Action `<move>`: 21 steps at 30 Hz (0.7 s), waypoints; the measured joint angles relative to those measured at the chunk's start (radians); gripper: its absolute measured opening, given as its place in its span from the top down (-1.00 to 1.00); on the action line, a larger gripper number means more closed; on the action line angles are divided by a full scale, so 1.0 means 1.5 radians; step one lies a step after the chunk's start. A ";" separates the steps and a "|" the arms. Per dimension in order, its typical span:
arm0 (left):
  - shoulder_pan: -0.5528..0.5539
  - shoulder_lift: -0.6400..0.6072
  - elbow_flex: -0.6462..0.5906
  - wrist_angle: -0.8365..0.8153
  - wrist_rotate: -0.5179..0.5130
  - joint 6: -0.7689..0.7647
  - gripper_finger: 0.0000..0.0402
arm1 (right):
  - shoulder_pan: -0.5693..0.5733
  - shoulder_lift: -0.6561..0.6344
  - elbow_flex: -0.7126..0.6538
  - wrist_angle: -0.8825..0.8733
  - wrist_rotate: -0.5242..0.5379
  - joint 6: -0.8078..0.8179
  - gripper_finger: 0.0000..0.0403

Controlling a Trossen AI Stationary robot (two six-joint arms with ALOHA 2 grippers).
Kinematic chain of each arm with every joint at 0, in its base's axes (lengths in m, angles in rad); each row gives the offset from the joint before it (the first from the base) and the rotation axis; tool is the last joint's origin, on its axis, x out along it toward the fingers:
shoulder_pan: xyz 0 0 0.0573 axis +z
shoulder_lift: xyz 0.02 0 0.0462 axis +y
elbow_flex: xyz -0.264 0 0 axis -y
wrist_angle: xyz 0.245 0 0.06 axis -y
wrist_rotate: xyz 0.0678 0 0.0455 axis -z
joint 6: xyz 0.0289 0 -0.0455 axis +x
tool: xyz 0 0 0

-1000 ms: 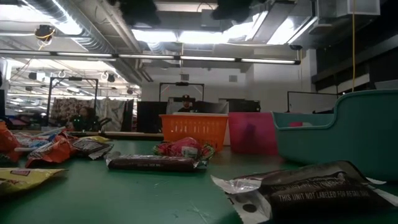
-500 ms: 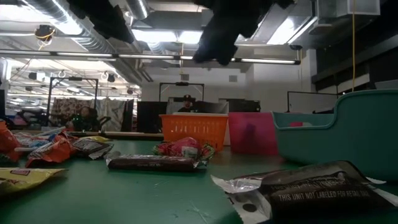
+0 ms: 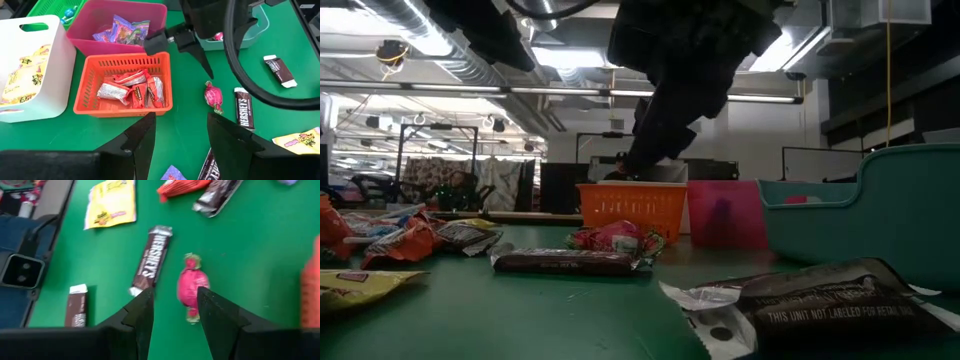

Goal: Sort candy
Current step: Put the red candy into the blue bin

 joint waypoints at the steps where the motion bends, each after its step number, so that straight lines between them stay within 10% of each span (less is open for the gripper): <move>1: 0.000 0.000 0.000 0.000 0.000 0.000 0.17 | 0.000 0.003 0.000 0.002 -0.005 0.000 0.26; 21: 0.000 0.000 0.000 0.005 0.000 0.000 0.17 | 0.034 0.042 0.000 0.043 0.097 -0.070 -0.31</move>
